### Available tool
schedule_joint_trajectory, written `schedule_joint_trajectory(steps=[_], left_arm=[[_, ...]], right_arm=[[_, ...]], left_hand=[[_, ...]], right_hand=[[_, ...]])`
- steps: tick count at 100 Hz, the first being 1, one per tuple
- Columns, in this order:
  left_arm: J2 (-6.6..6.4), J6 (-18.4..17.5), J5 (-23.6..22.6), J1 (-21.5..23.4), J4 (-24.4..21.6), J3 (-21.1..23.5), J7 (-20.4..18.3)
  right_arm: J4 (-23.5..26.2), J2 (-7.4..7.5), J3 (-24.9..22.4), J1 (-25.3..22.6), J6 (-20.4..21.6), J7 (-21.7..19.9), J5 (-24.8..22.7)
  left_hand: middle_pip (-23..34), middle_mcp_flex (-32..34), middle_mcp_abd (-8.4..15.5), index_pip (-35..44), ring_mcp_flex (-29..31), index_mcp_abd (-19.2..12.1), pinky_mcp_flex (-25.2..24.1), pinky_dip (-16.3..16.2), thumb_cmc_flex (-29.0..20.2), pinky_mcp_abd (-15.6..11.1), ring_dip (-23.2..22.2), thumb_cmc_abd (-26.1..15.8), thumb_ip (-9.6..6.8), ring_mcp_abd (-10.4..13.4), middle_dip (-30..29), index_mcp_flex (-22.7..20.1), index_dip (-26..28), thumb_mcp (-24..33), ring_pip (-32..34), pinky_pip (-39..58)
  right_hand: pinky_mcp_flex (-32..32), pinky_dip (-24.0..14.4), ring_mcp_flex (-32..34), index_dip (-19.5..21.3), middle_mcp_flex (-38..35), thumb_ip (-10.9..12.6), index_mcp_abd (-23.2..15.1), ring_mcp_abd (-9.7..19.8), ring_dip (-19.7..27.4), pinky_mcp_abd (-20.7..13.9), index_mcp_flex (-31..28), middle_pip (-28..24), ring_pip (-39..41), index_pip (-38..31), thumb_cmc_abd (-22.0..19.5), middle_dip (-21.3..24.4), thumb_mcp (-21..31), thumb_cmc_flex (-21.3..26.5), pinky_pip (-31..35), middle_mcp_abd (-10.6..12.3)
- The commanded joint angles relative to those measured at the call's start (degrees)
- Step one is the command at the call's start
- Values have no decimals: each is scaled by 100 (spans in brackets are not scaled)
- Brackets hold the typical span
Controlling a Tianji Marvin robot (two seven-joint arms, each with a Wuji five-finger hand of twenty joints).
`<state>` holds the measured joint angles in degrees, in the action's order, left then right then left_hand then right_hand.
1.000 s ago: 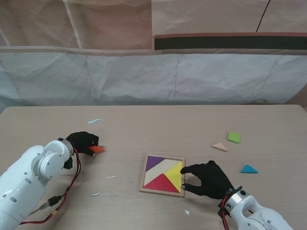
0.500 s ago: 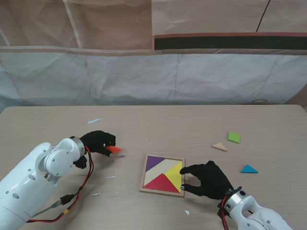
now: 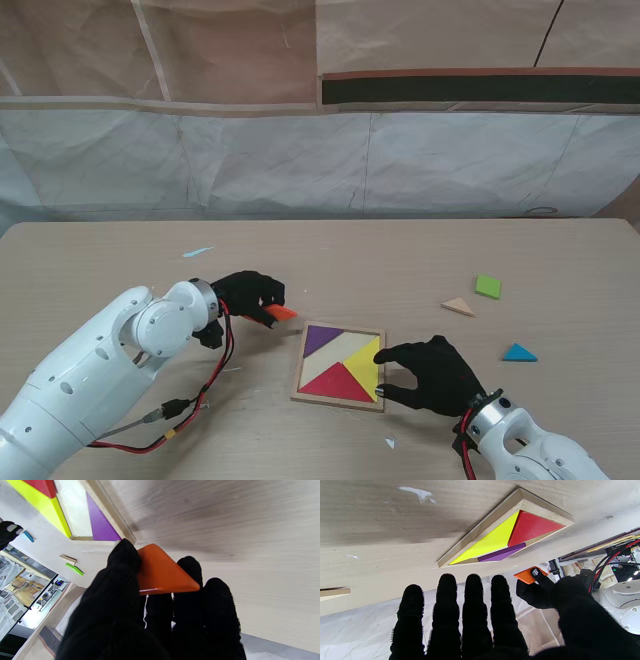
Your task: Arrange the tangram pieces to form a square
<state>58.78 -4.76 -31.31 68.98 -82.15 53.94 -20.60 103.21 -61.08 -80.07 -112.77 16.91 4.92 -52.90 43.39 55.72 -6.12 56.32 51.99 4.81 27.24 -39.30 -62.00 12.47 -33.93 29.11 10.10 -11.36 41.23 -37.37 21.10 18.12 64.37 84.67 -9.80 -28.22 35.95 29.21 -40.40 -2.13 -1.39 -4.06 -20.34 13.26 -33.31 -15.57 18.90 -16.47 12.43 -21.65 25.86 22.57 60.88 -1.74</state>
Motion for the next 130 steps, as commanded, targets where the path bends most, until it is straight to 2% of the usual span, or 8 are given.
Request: schedule_joint_trajectory(steps=[1, 19, 51, 71, 87, 105, 130], left_arm=[[135, 83, 98, -94, -34, -103, -87], [238, 369, 467, -441, 81, -700, -29], [527, 680, 1088, -1096, 511, -1779, 196], [772, 757, 1478, -1270, 844, -2069, 482], [906, 783, 1709, -1423, 1045, -2264, 532], [988, 864, 1801, -1611, 1184, -2531, 448], [969, 1145, 1710, -1657, 1149, -2673, 342]], right_arm=[[30, -20, 6, -16, 38, -65, -15], [17, -20, 10, 3, 59, -69, 2], [-8, -19, 22, 29, 93, -60, 8], [-15, -19, 7, 25, 115, -26, -31], [-14, -21, 0, 20, 98, -18, -29], [-13, -22, -1, 14, 91, -21, -23], [-17, -27, -38, -26, 84, 1, -16]], left_hand=[[976, 355, 119, 122, 306, -221, 136, -105, -265, 49, -114, -409, -230, -172, -4, -212, 37, -29, 312, 260], [1156, 478, 132, 82, 488, -173, 315, -136, -260, 137, -119, -386, -229, -203, -9, -267, 1, -100, 484, 402], [1206, 506, 130, 44, 531, -123, 347, -124, -269, 165, -45, -397, -230, -242, -97, -306, -26, -139, 515, 453], [1099, 444, 119, 36, 410, -114, 205, -89, -293, 166, 24, -401, -238, -308, -161, -289, -18, -155, 380, 342], [1083, 436, 98, 22, 395, -110, 197, -90, -250, 197, 30, -372, -226, -334, -167, -285, -24, -199, 374, 325], [1047, 372, 66, -91, 334, -59, 167, -90, -121, 228, 37, -286, -216, -362, -171, -202, -75, -305, 351, 299], [1009, 284, 35, -358, 265, 3, 129, -101, 30, 301, 45, -187, -238, -429, -175, -36, -89, -483, 312, 251]], right_hand=[[118, -52, -120, -50, 133, 18, -67, 19, 33, 20, -57, 39, -52, -12, -173, 4, -95, 79, -65, -1], [118, -51, -121, -50, 134, 18, -63, 14, 32, 18, -57, 40, -52, -12, -176, 5, -95, 79, -66, -8], [121, -50, -123, -52, 131, 18, -68, 19, 34, 11, -54, 39, -54, -10, -173, 5, -94, 82, -69, -3], [119, -49, -120, -51, 130, 18, -63, 13, 33, 14, -59, 39, -53, -12, -172, 5, -93, 80, -70, -8], [122, -49, -127, -51, 125, 18, -62, 13, 34, 16, -61, 39, -55, -13, -171, 5, -92, 83, -70, -6], [118, -49, -122, -51, 130, 18, -65, 16, 34, 13, -63, 41, -53, -15, -174, 5, -94, 78, -69, -1], [118, -49, -125, -50, 128, 18, -64, 13, 34, 16, -70, 40, -55, -18, -170, 5, -94, 80, -68, -8]])
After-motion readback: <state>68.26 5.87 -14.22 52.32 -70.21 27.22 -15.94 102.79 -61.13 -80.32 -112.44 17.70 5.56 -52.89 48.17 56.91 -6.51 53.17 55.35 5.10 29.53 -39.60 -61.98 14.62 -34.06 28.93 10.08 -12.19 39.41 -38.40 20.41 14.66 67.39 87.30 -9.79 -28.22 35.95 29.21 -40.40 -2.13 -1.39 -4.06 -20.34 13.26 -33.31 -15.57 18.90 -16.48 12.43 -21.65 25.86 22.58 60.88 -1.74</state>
